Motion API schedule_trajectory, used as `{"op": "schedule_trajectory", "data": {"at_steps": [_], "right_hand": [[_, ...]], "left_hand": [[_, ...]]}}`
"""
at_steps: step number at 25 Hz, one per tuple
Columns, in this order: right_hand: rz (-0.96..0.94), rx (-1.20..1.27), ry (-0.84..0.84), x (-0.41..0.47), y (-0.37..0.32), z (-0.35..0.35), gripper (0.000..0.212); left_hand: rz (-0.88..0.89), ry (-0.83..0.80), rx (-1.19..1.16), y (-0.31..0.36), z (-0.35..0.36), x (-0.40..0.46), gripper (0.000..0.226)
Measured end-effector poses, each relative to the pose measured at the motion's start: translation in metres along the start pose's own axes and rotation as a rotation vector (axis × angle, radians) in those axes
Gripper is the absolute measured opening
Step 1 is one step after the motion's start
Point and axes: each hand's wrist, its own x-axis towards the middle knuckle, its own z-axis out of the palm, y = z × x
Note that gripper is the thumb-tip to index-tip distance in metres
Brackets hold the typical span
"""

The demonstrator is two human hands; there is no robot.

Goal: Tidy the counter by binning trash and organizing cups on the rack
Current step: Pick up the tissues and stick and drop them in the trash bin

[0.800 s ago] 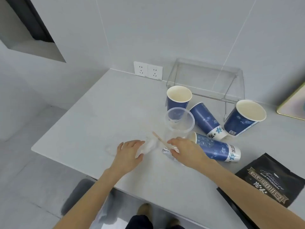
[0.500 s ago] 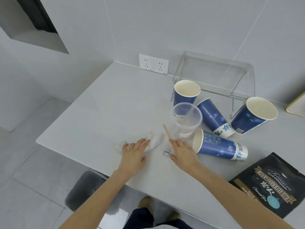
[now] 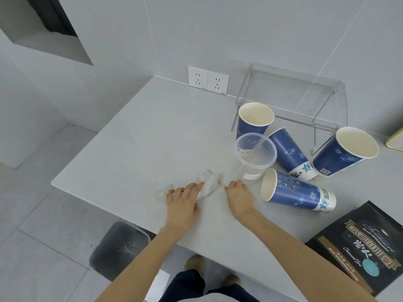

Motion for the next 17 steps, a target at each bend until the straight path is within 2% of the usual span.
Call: {"op": "schedule_trajectory", "data": {"at_steps": [6, 8, 10, 11, 13, 15, 17], "right_hand": [[0.084, -0.031, -0.069, 0.0, -0.01, 0.003, 0.027], [0.038, -0.061, 0.065, -0.004, -0.014, 0.003, 0.022], [-0.006, -0.04, 0.084, -0.013, -0.02, -0.001, 0.04], [-0.006, -0.029, 0.093, -0.014, -0.021, 0.0, 0.039], [-0.016, 0.098, 0.033, -0.017, -0.027, -0.003, 0.014], [-0.006, 0.299, 0.033, -0.021, -0.031, -0.001, 0.021], [-0.044, 0.477, 0.051, -0.025, -0.036, -0.002, 0.025]], "left_hand": [[-0.039, -0.042, 0.054, -0.013, -0.003, -0.005, 0.073], [-0.076, -0.048, 0.096, -0.019, -0.007, -0.008, 0.069], [-0.11, -0.018, 0.115, -0.028, -0.008, -0.013, 0.066], [-0.135, -0.026, 0.104, -0.031, -0.011, -0.017, 0.065], [-0.194, -0.051, 0.04, -0.032, -0.018, -0.023, 0.06], [-0.294, -0.065, -0.062, -0.031, -0.023, -0.027, 0.051], [-0.411, 0.001, -0.135, -0.028, -0.027, -0.033, 0.048]]}}
